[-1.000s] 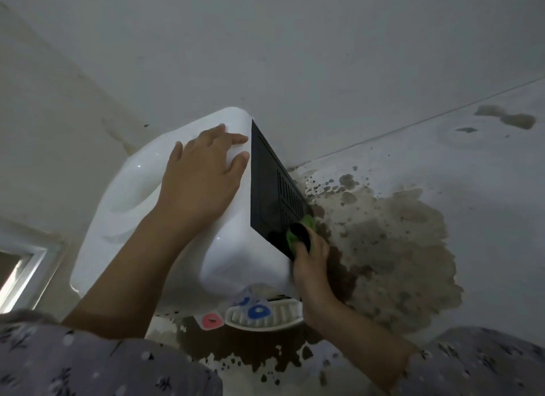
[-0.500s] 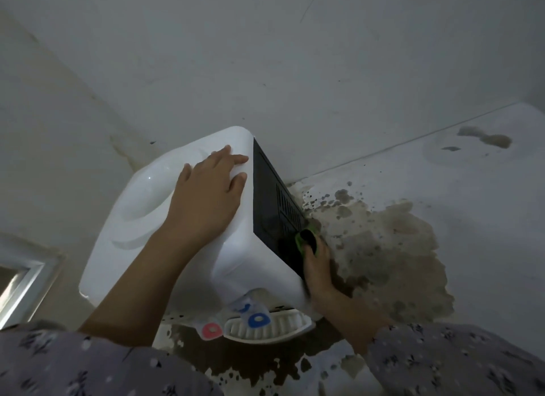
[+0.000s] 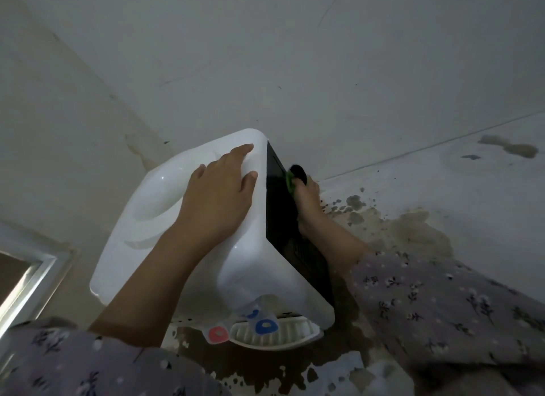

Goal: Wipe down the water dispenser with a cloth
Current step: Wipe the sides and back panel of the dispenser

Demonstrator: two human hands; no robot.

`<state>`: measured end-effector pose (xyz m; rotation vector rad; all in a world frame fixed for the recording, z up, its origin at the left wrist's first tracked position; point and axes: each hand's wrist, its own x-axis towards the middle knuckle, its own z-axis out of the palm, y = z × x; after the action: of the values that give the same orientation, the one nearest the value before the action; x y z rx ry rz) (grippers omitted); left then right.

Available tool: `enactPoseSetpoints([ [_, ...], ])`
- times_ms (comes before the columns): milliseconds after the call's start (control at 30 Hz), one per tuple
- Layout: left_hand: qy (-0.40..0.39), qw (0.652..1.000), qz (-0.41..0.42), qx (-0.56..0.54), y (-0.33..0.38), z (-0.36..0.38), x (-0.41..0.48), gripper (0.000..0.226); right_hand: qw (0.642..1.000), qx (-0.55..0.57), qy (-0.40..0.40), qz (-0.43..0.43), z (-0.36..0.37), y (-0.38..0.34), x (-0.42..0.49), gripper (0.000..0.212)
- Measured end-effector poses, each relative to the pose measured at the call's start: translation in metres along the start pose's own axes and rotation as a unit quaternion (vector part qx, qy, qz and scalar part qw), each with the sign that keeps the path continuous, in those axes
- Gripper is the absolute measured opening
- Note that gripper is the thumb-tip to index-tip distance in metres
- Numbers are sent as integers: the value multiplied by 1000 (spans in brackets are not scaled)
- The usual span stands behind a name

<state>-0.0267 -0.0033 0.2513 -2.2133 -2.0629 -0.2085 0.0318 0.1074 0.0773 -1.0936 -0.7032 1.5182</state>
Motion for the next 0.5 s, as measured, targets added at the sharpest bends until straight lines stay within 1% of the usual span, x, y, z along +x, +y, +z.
enactPoseSetpoints([
  [133,-4,1000,1,-18,-3,-2,-2,48,995,48,-59,-57,16,-44,-32,49],
  [167,-8,1000,5,-27,-4,-2,-3,49,993,57,-69,-74,17,-49,-41,44],
  [233,-16,999,17,-49,-9,-2,-5,52,989,77,-78,-101,17,-56,-62,27],
  [300,-18,996,35,-80,-15,-3,-9,54,984,85,-77,-135,13,-57,-86,20],
  [400,-16,989,64,-133,-28,-6,-20,56,972,50,-50,-225,8,-48,-118,23],
  [500,-21,979,91,-179,-48,-12,-31,57,943,-26,-30,-331,7,-41,-144,19],
])
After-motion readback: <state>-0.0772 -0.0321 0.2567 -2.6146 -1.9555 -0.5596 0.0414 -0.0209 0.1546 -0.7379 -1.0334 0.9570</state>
